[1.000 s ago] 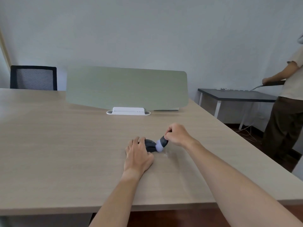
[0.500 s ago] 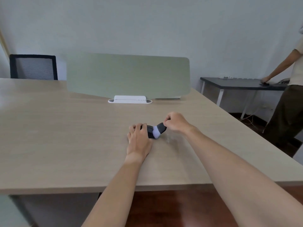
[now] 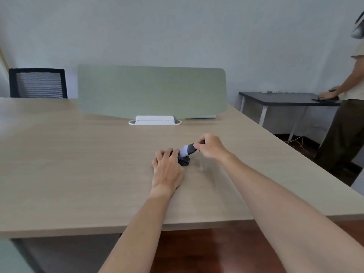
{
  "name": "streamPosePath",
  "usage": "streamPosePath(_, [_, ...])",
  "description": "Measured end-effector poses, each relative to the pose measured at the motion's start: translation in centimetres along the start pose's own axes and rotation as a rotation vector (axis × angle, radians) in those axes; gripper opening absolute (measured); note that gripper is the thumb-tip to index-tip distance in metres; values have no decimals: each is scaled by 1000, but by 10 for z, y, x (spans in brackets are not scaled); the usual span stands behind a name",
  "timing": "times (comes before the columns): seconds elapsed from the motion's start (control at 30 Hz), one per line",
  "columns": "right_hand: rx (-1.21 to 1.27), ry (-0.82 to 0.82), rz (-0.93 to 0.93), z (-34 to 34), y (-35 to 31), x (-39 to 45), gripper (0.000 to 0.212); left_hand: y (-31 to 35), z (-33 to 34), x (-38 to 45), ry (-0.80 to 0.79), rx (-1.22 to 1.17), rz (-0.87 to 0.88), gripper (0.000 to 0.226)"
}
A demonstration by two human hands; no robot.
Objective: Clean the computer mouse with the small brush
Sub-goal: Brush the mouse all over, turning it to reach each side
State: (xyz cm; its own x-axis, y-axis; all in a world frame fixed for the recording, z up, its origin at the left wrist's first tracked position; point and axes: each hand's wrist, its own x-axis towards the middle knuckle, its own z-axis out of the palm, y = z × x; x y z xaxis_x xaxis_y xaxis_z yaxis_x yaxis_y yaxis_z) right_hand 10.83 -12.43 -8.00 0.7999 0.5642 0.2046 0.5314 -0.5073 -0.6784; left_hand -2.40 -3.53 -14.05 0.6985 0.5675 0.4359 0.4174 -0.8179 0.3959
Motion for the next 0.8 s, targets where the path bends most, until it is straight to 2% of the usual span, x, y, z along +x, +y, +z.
streamPosePath(0.17, [-198, 50, -25, -12, 6, 5, 12, 0, 2, 1, 40, -95, -11, 32])
streamPosePath(0.23, [-93, 106, -31, -14, 0, 6, 14, 0, 3, 1, 56, -112, -10, 28])
streamPosePath(0.3, [84, 91, 0, -12, -7, 6, 16, -1, 3, 2, 75, -157, -12, 24])
streamPosePath(0.37, [127, 7, 31, -8, -9, 4, 17, -3, 4, 3, 62, -216, -11, 30])
streamPosePath(0.43, [39, -49, 45, -5, -7, 3, 17, -4, 6, 3, 39, -261, -21, 39])
streamPosePath(0.57, [-139, -19, 21, -11, -6, 5, 18, -4, 5, 1, 75, -293, 2, 44])
streamPosePath(0.7, [56, 65, 39, -12, -12, 7, 20, -2, 0, -1, 46, -358, -11, 68])
streamPosePath(0.8, [164, 4, 48, -10, -15, 3, 23, -2, -3, -3, 87, -256, -5, 79])
